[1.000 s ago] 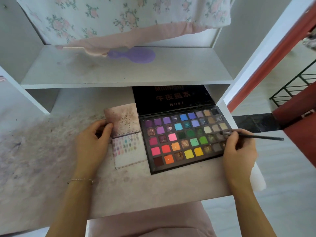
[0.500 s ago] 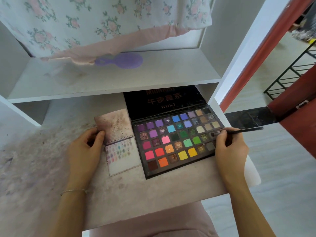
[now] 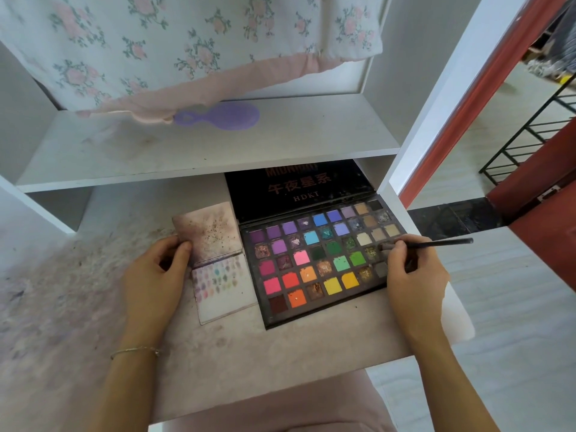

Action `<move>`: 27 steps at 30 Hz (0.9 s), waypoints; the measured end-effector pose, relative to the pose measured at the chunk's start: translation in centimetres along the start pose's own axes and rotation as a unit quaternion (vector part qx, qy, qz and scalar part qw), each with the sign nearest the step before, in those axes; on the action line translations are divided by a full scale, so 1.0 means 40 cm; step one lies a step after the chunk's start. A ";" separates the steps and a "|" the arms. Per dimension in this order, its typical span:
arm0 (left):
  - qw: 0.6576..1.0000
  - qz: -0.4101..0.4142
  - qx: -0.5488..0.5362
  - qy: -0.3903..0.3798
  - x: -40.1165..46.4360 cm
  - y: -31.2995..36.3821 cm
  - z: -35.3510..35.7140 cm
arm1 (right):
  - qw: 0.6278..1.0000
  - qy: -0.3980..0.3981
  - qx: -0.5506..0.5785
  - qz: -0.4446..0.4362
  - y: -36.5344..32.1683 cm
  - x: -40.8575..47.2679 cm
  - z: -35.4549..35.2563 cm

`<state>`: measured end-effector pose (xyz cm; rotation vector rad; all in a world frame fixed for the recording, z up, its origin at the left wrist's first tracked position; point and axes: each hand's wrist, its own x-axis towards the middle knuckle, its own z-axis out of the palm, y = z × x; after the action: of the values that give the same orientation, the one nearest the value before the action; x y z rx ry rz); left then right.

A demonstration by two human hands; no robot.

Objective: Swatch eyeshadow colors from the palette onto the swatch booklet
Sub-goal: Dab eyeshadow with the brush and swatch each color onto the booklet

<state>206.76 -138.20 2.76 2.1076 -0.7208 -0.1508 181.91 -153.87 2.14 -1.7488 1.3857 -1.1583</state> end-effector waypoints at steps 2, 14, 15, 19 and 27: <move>1.000 0.001 0.003 0.000 0.000 0.000 0.000 | 0.999 -0.030 0.009 -0.022 -0.010 -0.008 0.005; 1.000 0.002 0.000 0.006 0.004 -0.010 0.000 | 0.959 -0.230 0.146 -0.082 -0.132 -0.140 0.125; 1.000 0.003 -0.001 0.007 0.005 -0.012 0.001 | 0.956 -0.240 0.144 -0.090 -0.141 -0.146 0.139; 1.000 0.010 -0.006 0.006 0.006 -0.018 0.002 | 0.950 -0.264 0.111 -0.124 -0.165 -0.154 0.179; 0.999 0.007 -0.030 0.015 0.011 -0.035 0.010 | 0.945 -0.295 0.039 -0.131 -0.155 -0.158 0.198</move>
<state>207.60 -138.12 1.50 2.0435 -0.7054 -0.1305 191.27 -146.58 2.54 -2.0392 0.7542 -0.7038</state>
